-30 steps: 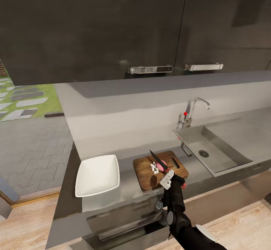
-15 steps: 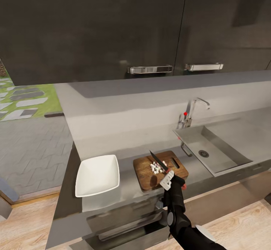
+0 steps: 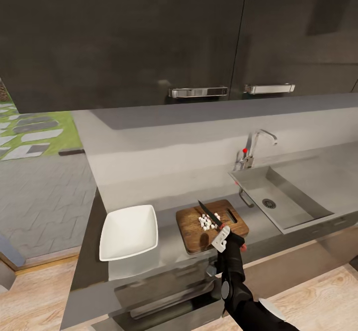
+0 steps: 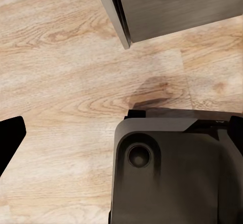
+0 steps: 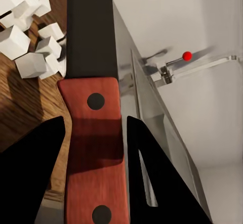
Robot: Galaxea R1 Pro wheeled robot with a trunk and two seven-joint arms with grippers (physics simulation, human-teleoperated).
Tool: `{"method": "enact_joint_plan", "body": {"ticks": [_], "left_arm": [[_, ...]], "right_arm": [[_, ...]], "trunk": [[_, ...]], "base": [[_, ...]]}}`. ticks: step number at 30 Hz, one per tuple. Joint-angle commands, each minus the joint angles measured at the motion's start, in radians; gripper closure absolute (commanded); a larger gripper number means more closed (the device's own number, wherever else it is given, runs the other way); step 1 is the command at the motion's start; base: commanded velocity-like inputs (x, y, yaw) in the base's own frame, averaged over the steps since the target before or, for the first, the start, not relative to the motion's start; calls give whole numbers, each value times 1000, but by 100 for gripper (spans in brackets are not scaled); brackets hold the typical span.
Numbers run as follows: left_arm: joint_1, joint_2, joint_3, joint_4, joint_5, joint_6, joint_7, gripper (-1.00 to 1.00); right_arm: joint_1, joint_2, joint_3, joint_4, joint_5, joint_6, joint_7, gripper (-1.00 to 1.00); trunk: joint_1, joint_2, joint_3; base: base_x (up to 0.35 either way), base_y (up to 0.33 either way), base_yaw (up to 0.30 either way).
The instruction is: In the kitchen, take the Vidalia onion out of the sink, dice it on the chopping board with the paring knife, put the diced onion into the bowl on the countertop, then place both the paring knife and the chopping board into the sink.
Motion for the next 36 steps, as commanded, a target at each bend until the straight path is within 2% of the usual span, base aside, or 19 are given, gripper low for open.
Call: {"method": "enact_joint_plan", "body": {"ticks": [1, 3, 4, 6, 7, 12, 13, 17, 19, 21, 26, 28, 29, 33, 36], "left_arm": [[-2, -1, -9, 4, 10, -7, 1, -100], [-2, -1, -9, 4, 10, -7, 1, -100], [-2, -1, -9, 4, 10, -7, 1, -100], [-2, -1, -9, 4, 10, -7, 1, -100], [-2, -1, -9, 4, 10, -7, 1, -100], [-2, -1, -9, 4, 10, -7, 1, -100], [-2, -1, -9, 4, 10, -7, 1, -100], [-2, -1, -9, 4, 10, -7, 1, -100], [-2, -2, -9, 4, 10, -8, 1, -100], [-2, -2, -9, 4, 10, -8, 1, -100], [-2, -2, -9, 3, 9, -9, 1, -100], [-2, -2, -9, 3, 10, -8, 1, -100], [-2, -2, -9, 3, 10, -8, 1, -100], [-2, -3, -9, 3, 10, -8, 1, -100], [-2, -3, -9, 3, 10, -8, 1, -100]], "right_arm": [[-1, -1, 3, -4, 3, 6, -2, 100], [-1, -3, 2, -34, 3, 5, -2, 100], [-1, -17, -1, -65, 3, 5, -2, 100], [-1, -40, -31, -104, 1, 5, 2, 100], [-1, -42, -41, -113, 0, 5, 4, 100], [-1, -57, -155, -188, 0, 5, 98, 100], [-1, -65, -197, -208, 0, 5, 129, 100], [-1, -71, -273, -222, 0, 3, 217, 100], [-1, -72, -327, -240, 0, 1, 312, 100], [-1, -73, -398, -268, 0, 1, 423, 100], [-1, -74, -611, -307, 0, -12, 798, 100], [-1, -80, -682, -311, 0, -34, 921, 100], [-1, -81, -697, -311, 0, -39, 947, 100], [-1, -91, -779, -314, 0, -54, 1124, 100], [-1, -101, -839, -320, 0, -56, 1212, 100]], "trunk": [[1, -2, -2], [1, -2, -2], [1, -2, -2], [1, -2, -2], [1, -2, -2], [1, -2, -2], [1, -2, -2], [1, -2, -2], [1, -2, -2], [1, -2, -2], [1, -2, -2], [1, -2, -2], [1, -2, -2], [1, -2, -2], [1, -2, -2]], "base": [[0, 0, 0], [0, 0, 0], [0, 0, 0], [0, 0, 0], [0, 0, 0], [0, 0, 0], [0, 0, 0], [0, -2, 0], [0, -106, 0], [0, -185, 0], [0, -227, 0], [0, -239, 0], [0, -240, 0], [0, -240, 0], [0, -241, 0]]}}
